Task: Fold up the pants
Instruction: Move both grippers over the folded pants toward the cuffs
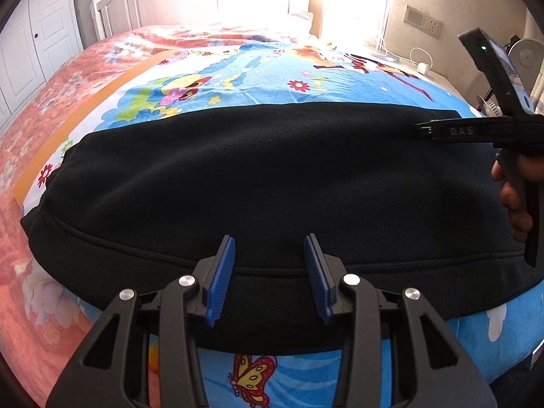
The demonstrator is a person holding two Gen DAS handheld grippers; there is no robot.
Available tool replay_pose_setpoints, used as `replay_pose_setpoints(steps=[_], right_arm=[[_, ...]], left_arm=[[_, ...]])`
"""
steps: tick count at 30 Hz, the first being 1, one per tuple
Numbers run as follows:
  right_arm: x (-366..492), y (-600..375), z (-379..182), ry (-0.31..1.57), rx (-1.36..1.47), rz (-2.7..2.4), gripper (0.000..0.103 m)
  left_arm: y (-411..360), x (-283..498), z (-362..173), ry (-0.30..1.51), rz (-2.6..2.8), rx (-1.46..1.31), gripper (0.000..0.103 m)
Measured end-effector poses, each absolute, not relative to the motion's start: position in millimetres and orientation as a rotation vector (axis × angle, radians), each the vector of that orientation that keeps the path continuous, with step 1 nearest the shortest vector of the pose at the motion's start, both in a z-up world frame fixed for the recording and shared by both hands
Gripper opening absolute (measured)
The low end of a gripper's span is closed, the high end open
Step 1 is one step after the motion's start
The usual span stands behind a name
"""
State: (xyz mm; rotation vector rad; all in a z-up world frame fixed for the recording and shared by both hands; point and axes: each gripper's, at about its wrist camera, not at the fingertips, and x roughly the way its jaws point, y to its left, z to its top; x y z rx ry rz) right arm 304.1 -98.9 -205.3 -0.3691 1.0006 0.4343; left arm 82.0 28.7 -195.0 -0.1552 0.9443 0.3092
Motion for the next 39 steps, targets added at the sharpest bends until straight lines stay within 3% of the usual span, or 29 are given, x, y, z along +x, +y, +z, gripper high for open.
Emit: replay_pose_setpoints(steps=[1,2,11,17,18,19,21,22,23,24,25,30,33,39], right_arm=[[304.8,-100.4,-209.3,0.979,-0.379,0.412,0.097],[306.1,-101.1,-209.2,0.964,-0.388,0.398,0.097],[230.3,-104.8,-198.6,0.981,-0.352,0.451,0.097],[194.2,-108.8,-211.9,0.968,-0.408,0.466,0.098],[194.2,-109.3,-212.0,0.976,-0.401,0.461,0.098],[194.8,-108.8,-211.6,0.985,-0.399,0.456,0.098],[192.6,-106.5,-209.5,0.981,-0.428,0.451,0.098],[191.3,-106.3,-209.2,0.979,-0.438,0.452,0.098],[190.9,-107.1,-209.6,0.98,-0.434,0.451,0.098],[191.1,-107.6,-210.2,0.978,-0.426,0.449,0.098],[190.9,-107.6,-210.3,0.973,-0.426,0.448,0.098],[187.2,-106.3,-210.4,0.945,-0.43,0.431,0.098],[185.8,-103.9,-210.0,0.942,-0.437,0.415,0.098],[184.7,-104.3,-210.3,0.942,-0.428,0.404,0.098]], left_arm=[[30.2,81.9,-195.0,0.95,0.305,-0.163,0.042],[34.0,81.2,-194.3,0.953,0.3,-0.19,0.042],[124.7,133.0,-198.5,0.927,0.276,-0.184,0.039],[221.5,119.7,-192.7,0.913,0.393,-0.294,0.037],[228.3,121.6,-199.8,0.946,0.413,-0.231,0.031],[236.3,121.7,-203.5,0.958,0.414,-0.204,0.017],[247.0,112.0,-193.6,0.939,0.463,-0.24,0.009],[244.8,105.2,-184.1,0.912,0.488,-0.232,0.01],[237.6,97.0,-174.9,0.885,0.487,-0.232,0.019],[227.4,85.5,-167.5,0.863,0.499,-0.231,0.048],[216.4,73.4,-162.5,0.849,0.514,-0.232,0.058],[176.0,18.6,-177.2,0.877,0.512,-0.282,0.057],[173.3,9.4,-200.6,0.909,0.539,-0.213,0.046],[162.9,7.7,-178.0,0.868,0.513,-0.183,0.042]])
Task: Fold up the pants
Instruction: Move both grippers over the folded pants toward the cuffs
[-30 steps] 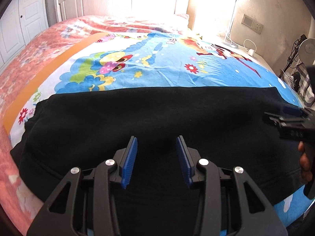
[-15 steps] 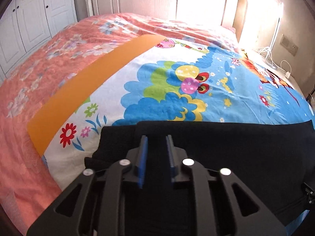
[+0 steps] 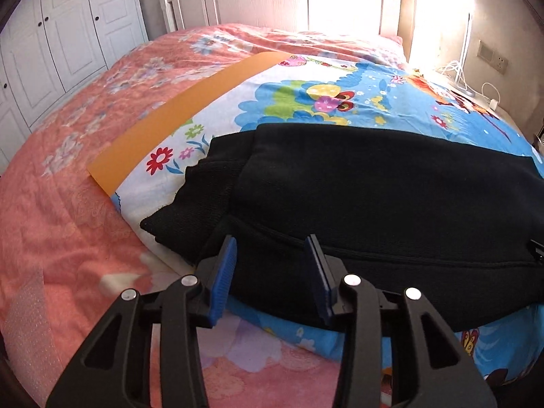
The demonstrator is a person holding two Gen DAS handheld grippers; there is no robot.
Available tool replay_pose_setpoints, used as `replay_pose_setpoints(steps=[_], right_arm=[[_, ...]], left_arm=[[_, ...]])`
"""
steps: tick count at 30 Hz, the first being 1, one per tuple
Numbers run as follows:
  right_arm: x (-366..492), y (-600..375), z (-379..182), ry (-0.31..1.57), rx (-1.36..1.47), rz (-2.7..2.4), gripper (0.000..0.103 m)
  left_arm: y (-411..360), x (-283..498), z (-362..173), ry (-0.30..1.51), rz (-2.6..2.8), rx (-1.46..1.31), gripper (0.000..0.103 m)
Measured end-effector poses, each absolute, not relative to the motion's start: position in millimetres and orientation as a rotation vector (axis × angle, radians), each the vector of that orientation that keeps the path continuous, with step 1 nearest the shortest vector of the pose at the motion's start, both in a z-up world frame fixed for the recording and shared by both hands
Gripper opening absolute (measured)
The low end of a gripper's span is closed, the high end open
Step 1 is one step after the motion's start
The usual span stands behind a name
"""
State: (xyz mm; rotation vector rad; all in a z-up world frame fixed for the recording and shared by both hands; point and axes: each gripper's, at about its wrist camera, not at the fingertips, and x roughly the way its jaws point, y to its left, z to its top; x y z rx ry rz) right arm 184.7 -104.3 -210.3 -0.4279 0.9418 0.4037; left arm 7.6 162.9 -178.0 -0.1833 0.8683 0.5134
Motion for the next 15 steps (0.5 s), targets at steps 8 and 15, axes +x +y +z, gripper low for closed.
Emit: replay_pose_setpoints(steps=[8,15], right_arm=[[183.0,-107.0,-210.8,0.933,-0.423,0.404,0.098],[181.0,-105.9,-210.0,0.931,-0.426,0.383,0.098]], left_arm=[[131.3,18.8,-199.3,0.895,0.113,-0.217,0.055],[185.2,-0.7,-188.7,0.876,0.28,-0.325,0.054]])
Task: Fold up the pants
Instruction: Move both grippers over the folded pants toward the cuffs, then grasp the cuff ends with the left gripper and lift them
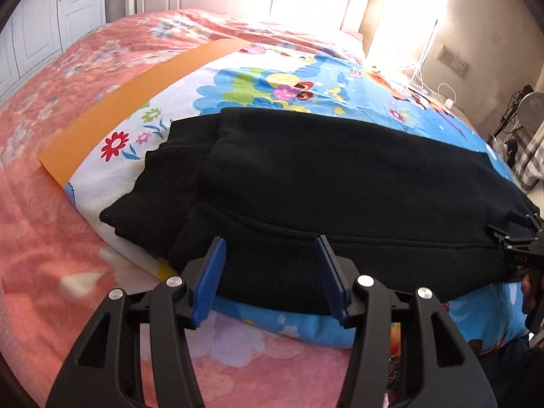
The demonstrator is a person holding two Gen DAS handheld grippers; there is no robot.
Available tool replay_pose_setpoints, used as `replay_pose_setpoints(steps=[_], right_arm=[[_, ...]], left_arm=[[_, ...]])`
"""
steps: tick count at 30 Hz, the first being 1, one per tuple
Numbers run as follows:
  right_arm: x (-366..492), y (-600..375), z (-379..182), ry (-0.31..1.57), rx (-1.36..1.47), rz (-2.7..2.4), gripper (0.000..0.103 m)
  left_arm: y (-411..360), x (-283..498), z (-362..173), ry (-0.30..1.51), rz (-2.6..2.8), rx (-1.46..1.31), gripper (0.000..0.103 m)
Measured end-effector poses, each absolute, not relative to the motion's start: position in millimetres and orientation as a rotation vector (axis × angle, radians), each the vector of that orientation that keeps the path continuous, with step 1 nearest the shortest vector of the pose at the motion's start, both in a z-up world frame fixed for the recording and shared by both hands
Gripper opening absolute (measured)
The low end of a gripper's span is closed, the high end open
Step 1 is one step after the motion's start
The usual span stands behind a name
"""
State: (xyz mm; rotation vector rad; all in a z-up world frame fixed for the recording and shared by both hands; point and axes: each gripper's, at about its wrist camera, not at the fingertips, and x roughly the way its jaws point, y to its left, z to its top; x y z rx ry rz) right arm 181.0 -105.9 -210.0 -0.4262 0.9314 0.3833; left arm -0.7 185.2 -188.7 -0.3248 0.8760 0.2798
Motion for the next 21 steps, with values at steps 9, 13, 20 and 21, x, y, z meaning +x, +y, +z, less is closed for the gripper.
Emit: replay_pose_setpoints(steps=[9,13,20,21], right_arm=[[172.7,-108.5,-203.6,0.897,-0.454,0.404,0.098],[171.2,-104.4,-183.4,0.9,-0.348,0.469,0.098],[201.6,-49.8,-177.1,0.88,-0.43,0.46,0.098],[211.6,-46.9,-182.8,0.908,-0.438,0.432,0.098]], left_arm=[[208.3,-3.5,-166.0,0.839,0.4,-0.335,0.025],[209.4,35.8,-159.1,0.844,0.394,-0.296,0.025],[249.7,109.6,-194.6,0.982,0.471,-0.236,0.042],[260.6,105.5,-194.2,0.965,0.458,-0.304,0.046]])
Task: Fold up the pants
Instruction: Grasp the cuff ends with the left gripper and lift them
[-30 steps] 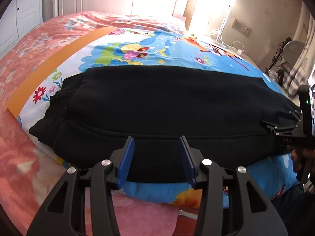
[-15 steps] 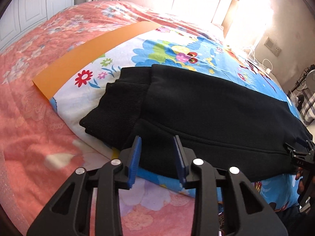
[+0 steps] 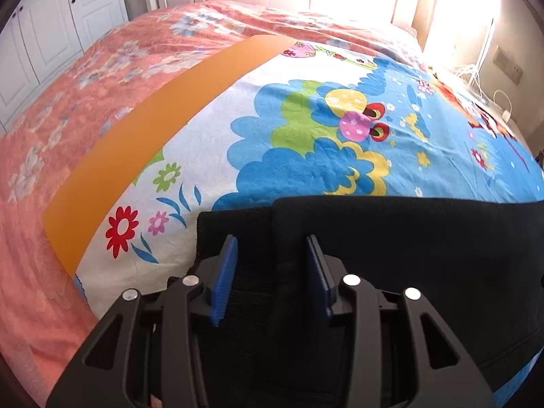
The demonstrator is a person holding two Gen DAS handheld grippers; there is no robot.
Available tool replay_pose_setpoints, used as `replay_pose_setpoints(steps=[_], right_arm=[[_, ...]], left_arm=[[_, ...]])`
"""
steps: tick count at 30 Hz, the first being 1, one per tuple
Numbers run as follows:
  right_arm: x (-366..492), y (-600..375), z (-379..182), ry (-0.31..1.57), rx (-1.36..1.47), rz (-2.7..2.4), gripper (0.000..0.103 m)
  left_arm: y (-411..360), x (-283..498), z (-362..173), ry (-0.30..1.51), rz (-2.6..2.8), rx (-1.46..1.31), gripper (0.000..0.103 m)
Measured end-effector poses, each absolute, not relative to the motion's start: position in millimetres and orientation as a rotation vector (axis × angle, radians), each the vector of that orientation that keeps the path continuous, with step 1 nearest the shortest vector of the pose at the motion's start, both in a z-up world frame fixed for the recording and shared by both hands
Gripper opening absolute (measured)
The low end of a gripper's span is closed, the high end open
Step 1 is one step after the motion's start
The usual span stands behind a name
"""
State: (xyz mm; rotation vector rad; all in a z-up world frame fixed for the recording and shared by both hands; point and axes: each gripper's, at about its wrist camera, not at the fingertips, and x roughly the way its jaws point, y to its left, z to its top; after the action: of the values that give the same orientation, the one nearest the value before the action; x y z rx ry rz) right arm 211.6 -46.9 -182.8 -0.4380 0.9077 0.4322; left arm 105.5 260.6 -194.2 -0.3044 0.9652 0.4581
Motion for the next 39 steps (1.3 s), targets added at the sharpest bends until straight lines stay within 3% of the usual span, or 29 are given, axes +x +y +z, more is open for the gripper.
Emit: replay_pose_setpoints(steps=[2,6,13,20,33,36,39], right_arm=[[227.3,-45.3,-204.9,0.996,-0.493,0.406,0.098],[229.1,-60.6,-211.2,0.979,-0.407,0.443,0.098],[208.6,-59.2,-196.9,0.936,-0.419,0.358,0.098],[173.1,-78.1,-191.5,0.927,-0.409,0.404,0.098],[182.9,-93.9,-207.3,0.994,-0.375,0.361,0.098],[180.8,-93.2,-207.0,0.985,-0.383,0.356,0.098],[181.2,-91.6,-205.6,0.99,-0.401,0.354,0.098]], left_arm=[[272.3,87.5,-184.5,0.918,0.429,-0.418,0.047],[274.4,21.6,-160.9,0.797,0.427,-0.525,0.05],[280.3,-75.3,-187.9,0.788,0.344,-0.827,0.05],[291.6,-67.8,-221.6,0.722,0.258,-0.994,0.049],[308.0,-40.9,-244.4,0.67,0.226,-1.155,0.048],[315.0,-33.6,-251.6,0.684,0.22,-1.206,0.029],[320.8,-30.7,-250.3,0.686,0.206,-1.233,0.02]])
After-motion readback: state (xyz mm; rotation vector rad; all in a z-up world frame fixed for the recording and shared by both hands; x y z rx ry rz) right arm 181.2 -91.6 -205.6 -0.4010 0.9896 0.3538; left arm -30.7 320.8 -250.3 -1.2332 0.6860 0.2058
